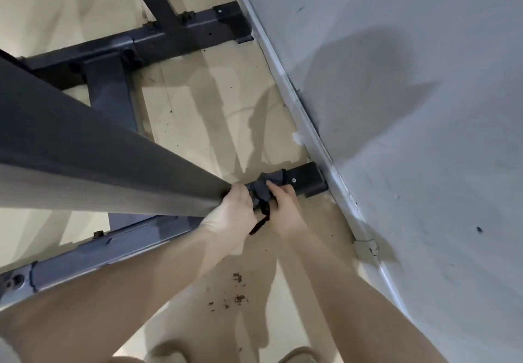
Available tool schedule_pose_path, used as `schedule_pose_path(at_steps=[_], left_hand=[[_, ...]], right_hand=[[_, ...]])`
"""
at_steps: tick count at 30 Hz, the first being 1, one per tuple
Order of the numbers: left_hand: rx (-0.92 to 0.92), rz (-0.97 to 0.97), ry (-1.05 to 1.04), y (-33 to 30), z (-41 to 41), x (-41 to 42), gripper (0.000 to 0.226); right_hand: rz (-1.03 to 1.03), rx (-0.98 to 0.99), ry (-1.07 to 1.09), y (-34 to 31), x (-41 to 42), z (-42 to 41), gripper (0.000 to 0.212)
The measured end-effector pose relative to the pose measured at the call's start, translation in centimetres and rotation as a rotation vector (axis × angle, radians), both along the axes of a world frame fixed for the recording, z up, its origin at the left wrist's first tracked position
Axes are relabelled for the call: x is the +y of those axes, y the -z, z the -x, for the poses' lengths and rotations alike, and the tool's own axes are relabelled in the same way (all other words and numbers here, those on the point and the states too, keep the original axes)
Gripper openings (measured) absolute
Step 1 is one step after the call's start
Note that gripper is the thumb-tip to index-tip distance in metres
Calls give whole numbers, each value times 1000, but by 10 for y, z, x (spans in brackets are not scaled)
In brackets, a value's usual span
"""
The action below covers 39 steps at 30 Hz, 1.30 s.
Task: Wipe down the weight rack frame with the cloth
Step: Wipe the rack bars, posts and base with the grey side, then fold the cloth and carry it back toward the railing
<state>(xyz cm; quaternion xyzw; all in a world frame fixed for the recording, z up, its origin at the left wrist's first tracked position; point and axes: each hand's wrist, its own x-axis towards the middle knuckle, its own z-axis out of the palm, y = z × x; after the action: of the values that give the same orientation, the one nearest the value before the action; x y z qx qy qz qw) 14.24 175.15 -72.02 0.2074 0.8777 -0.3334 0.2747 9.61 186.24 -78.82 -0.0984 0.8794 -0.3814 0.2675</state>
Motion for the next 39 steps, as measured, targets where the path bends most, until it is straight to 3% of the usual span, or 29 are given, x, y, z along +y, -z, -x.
schedule_pose_path(at_steps=[3,6,9,11,14,17,19,22,24,26,30,34,37,39], left_hand=[[-35,-303,-385,-56,-5,17,39],[75,-924,-1052,-142,-3,38,30],[21,-1429,-1410,-244,-9,50,21],[-42,-1588,-1572,-313,-24,57,18],[-2,-1776,-1784,-409,-46,61,12],[-14,-1957,-1970,-493,-66,58,11],[43,-1934,-1886,-534,-87,54,9],[348,-1710,-1649,-576,-129,47,8],[470,-1740,-1627,-601,-159,42,30],[471,-1821,-1604,-616,-190,35,54],[516,-1800,-1491,-626,-258,14,32],[784,-1717,-1587,-627,-327,-16,14],[900,-1777,-1743,-634,-383,-46,26],[957,-1847,-1838,-636,-424,-68,21]], right_hand=[[81,-62,100,-65,38,9,41],[187,-200,183,-180,68,-5,31],[287,-283,206,-306,80,-22,24],[395,-364,231,-389,79,-24,14],[463,-488,232,-493,77,-21,33],[455,-534,159,-580,72,-25,31],[422,-555,96,-619,69,-36,22],[252,-517,-126,-660,56,-61,34],[186,-483,-206,-679,40,-82,38],[181,-453,-232,-689,19,-102,34],[165,-487,-363,-692,-35,-145,44],[65,-425,-605,-697,-90,-204,37],[30,-312,-810,-699,-130,-259,22],[82,-274,-900,-702,-156,-299,25]])
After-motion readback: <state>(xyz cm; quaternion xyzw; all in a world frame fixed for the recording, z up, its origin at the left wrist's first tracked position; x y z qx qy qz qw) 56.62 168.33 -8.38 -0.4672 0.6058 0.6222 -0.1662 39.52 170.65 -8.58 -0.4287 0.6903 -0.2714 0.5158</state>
